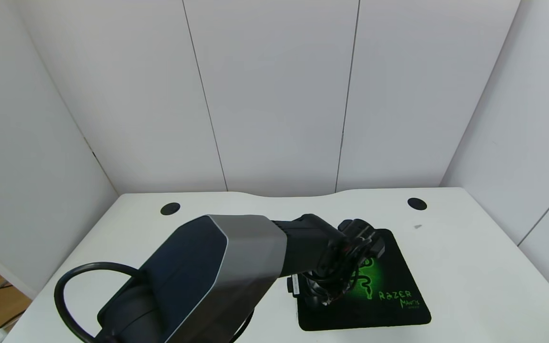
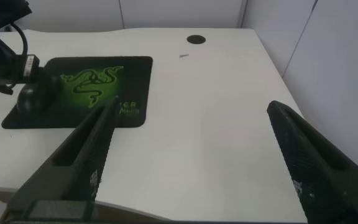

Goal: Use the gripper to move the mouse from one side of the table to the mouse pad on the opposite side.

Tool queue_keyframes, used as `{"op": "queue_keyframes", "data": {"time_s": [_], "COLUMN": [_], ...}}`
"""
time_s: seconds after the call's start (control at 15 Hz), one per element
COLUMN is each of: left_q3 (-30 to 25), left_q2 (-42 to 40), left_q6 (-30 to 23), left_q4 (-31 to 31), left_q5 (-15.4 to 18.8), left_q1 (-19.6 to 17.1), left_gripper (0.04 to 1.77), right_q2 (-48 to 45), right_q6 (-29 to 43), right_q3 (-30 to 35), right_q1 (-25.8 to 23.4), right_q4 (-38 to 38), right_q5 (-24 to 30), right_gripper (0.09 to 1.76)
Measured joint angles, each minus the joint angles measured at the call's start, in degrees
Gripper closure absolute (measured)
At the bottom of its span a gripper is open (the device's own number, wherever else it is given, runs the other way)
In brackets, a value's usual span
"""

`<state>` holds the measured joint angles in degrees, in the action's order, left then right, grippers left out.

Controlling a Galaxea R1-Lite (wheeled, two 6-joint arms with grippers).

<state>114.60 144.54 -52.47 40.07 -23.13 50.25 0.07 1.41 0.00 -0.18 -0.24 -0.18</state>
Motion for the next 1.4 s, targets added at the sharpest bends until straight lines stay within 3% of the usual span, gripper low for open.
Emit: {"op": "queue_keyframes", "data": {"time_s": [0.4,0.67,1.13,1.4], "left_q3": [0.00,-0.41,-1.62,-5.62], "left_q2": [-3.25,-10.28,-21.14,-28.06], "left_q6": [0.27,4.16,13.98,21.25], "left_q4": [1.48,3.10,2.79,-1.23], "left_q5": [0.02,0.13,1.10,6.81], "left_q1": [-0.67,-4.97,-26.75,-39.01], "left_gripper": [0.14,0.12,0.11,0.11], "right_q2": [0.00,0.00,0.00,0.00], "right_q6": [0.00,0.00,0.00,0.00], "right_q3": [0.00,0.00,0.00,0.00], "right_q1": [0.00,0.00,0.00,0.00], "right_q4": [0.00,0.00,0.00,0.00], "right_q5": [0.02,0.02,-0.02,0.00], "right_gripper": [0.14,0.14,0.14,0.14]}}
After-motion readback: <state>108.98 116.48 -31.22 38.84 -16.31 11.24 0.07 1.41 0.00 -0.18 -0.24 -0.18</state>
